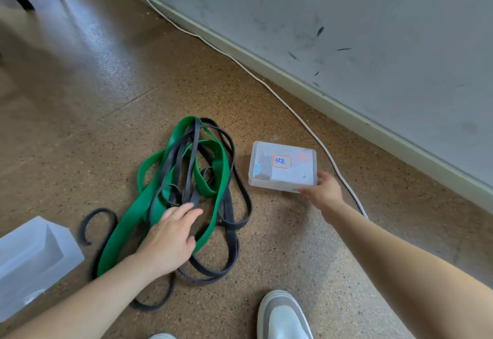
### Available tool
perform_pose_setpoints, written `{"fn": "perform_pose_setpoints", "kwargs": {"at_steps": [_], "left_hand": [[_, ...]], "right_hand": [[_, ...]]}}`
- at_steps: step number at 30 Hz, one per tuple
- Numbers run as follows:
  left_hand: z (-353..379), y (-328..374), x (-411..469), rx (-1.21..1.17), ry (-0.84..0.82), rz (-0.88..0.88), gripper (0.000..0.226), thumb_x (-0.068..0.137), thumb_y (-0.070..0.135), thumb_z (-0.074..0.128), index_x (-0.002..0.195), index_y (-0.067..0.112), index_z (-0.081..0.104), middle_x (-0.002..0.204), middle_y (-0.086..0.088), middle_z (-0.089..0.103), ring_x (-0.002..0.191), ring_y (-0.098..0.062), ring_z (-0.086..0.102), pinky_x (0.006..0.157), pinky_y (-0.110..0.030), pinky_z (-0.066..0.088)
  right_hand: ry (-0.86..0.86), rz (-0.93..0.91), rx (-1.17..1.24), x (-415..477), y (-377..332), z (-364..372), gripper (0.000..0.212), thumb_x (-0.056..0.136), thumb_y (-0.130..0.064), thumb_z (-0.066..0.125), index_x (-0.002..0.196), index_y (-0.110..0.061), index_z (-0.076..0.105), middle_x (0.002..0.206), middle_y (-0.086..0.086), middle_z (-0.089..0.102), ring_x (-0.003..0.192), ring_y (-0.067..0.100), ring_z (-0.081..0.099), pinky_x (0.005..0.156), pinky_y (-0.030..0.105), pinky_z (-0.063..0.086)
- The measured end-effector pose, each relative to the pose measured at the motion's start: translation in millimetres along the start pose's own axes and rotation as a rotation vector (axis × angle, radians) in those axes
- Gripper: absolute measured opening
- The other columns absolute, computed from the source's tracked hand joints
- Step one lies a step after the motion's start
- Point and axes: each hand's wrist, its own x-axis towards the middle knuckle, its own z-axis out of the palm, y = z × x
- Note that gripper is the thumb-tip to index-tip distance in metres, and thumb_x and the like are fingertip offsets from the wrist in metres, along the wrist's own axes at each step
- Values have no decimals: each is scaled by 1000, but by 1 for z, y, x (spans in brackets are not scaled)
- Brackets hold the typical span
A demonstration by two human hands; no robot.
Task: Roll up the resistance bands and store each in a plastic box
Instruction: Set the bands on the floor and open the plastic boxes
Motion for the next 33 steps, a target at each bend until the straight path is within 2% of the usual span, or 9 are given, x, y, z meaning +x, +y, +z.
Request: {"fn": "perform_pose_setpoints", "kwargs": {"at_steps": [4, 8, 12, 15, 21, 23, 27, 30, 33], "left_hand": [[-13, 63, 60, -241, -3, 85, 69, 93, 13, 52, 152, 22, 18, 159, 4, 18, 143, -17, 25, 116, -32, 25], [-9, 107, 108, -600, -92, -41, 76, 87, 9, 56, 150, 26, 17, 144, -3, 40, 121, -23, 50, 95, -32, 43], [-10, 110, 116, -771, 59, -67, 72, 82, -2, 57, 144, 28, 36, 136, 10, 43, 130, -15, 41, 105, -34, 39], [-12, 107, 113, -878, 85, -24, 69, 80, -8, 59, 138, 26, 45, 130, 6, 51, 129, -13, 45, 97, -30, 43], [-38, 113, 110, -1378, -42, 2, 79, 83, -17, 50, 148, 23, 31, 142, -7, 48, 124, -16, 50, 100, -34, 46], [-46, 117, 116, -1252, -29, 29, 79, 83, -15, 51, 148, 24, 31, 145, -7, 45, 127, -14, 46, 99, -32, 43], [-46, 126, 124, -602, -59, 3, 78, 84, -4, 56, 149, 25, 24, 148, -5, 39, 130, -23, 43, 92, -28, 38], [-36, 125, 131, -617, -120, -30, 74, 82, -2, 56, 147, 20, 28, 140, -7, 48, 125, -24, 49, 99, -33, 43], [-26, 124, 143, -580, 46, -23, 67, 77, 5, 54, 140, 24, 41, 131, -2, 60, 120, -23, 56, 98, -43, 48]], "right_hand": [[-57, -9, -1, -4, -5, -1, 46, 88, -3, 63, 132, -7, 54, 102, 4, 61, 80, 18, 59, 57, 24, 46], [-141, 73, 121, 6, -3, -11, 40, 89, 5, 56, 128, -6, 58, 103, 6, 62, 88, 20, 61, 76, 34, 53], [-216, 115, 387, 7, 4, -23, 48, 88, 11, 53, 133, -8, 51, 116, 9, 62, 102, 30, 63, 82, 39, 56], [-282, 123, 540, 0, 4, -37, 60, 93, 5, 52, 136, -36, 41, 114, 8, 60, 101, 40, 64, 92, 52, 53], [-193, -7, 457, -11, 2, -36, 81, 93, 3, 55, 149, -45, 22, 126, 3, 53, 105, 26, 58, 92, 52, 52], [-96, -82, 335, -13, 0, -30, 80, 90, 4, 56, 151, -38, 23, 135, 2, 47, 102, 23, 59, 87, 47, 53], [-74, -55, 256, -13, 3, -26, 74, 89, 0, 60, 151, -23, 26, 148, 10, 43, 110, 25, 58, 88, 41, 50], [-136, 12, 375, -11, 0, -28, 55, 91, 7, 50, 138, -20, 41, 139, 7, 52, 100, 19, 58, 88, 40, 48], [-69, -56, 464, -9, -9, -34, 50, 90, 10, 47, 128, -21, 48, 130, 0, 57, 92, 12, 59, 78, 33, 47]]}}
